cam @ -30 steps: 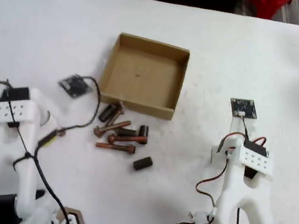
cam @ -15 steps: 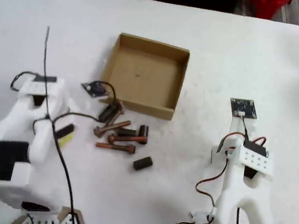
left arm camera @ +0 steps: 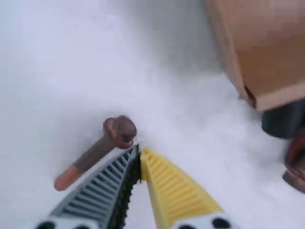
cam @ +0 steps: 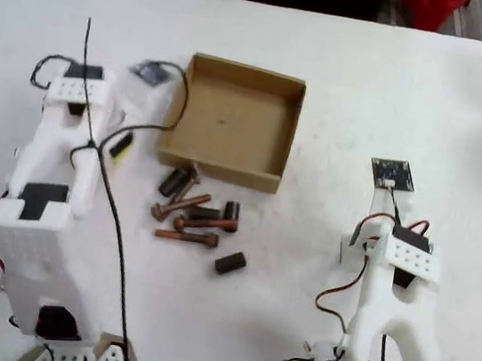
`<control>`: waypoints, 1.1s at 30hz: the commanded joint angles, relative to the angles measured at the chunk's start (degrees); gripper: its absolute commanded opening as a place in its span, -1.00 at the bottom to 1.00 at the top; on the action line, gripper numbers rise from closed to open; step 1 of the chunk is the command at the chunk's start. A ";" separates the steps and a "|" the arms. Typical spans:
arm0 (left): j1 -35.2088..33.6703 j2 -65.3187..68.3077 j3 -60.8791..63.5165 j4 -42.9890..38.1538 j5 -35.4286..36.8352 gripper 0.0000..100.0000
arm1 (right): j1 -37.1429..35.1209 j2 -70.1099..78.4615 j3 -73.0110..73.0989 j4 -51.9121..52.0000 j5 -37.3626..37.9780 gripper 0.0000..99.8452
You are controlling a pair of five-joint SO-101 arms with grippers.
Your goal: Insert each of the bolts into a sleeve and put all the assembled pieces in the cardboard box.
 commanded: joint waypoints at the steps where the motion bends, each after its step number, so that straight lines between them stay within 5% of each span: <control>1: 0.75 -0.57 -6.77 -3.43 7.74 -0.96 | -0.22 -1.27 -0.26 -1.27 0.18 -0.96; 10: -0.57 -1.80 -12.40 0.88 9.58 -0.86 | -0.40 1.54 -1.32 -1.54 0.18 -0.96; 14: -2.77 -1.36 -13.54 6.42 -7.56 -0.63 | -0.40 4.00 -2.99 -1.27 0.18 -0.96; 20: -6.90 -1.27 -8.00 6.07 -33.76 -0.82 | -0.48 4.53 -3.34 -1.36 0.18 -0.96; 33: -4.88 11.30 -14.51 -2.73 -34.55 -0.70 | -0.48 4.53 -3.43 -1.45 0.18 -0.96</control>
